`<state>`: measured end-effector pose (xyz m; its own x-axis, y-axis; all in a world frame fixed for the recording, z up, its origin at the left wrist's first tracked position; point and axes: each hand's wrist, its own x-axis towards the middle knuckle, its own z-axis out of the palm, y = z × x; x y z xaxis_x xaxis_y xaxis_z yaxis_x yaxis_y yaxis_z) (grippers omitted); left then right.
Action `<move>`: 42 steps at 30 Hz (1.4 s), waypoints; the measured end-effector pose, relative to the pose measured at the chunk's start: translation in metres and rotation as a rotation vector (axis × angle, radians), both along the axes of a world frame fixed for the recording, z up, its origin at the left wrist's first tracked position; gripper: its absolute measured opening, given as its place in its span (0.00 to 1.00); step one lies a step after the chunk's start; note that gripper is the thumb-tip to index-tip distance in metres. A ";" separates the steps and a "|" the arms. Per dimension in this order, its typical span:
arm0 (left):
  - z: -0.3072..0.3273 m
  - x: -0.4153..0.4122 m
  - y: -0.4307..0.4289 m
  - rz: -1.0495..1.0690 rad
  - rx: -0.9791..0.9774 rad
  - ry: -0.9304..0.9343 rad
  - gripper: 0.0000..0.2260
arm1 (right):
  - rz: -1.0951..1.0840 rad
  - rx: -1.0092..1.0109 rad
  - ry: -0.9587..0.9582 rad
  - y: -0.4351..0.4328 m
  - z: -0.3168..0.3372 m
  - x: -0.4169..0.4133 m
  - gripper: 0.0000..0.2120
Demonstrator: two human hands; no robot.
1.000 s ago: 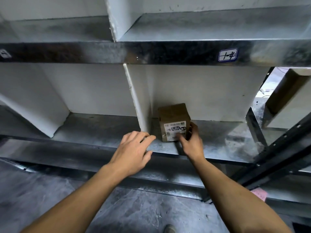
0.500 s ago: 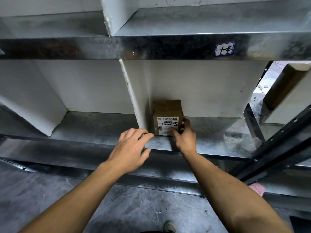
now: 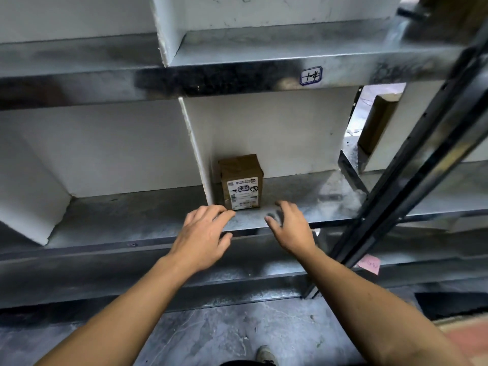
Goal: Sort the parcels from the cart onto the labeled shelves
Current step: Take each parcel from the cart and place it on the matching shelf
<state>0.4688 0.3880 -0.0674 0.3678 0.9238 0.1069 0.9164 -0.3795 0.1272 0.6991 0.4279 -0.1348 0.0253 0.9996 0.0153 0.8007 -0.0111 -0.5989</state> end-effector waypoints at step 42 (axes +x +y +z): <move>-0.079 0.386 -0.326 -1.176 -0.185 0.186 0.19 | -1.087 -0.360 -0.287 -0.566 -0.038 0.203 0.20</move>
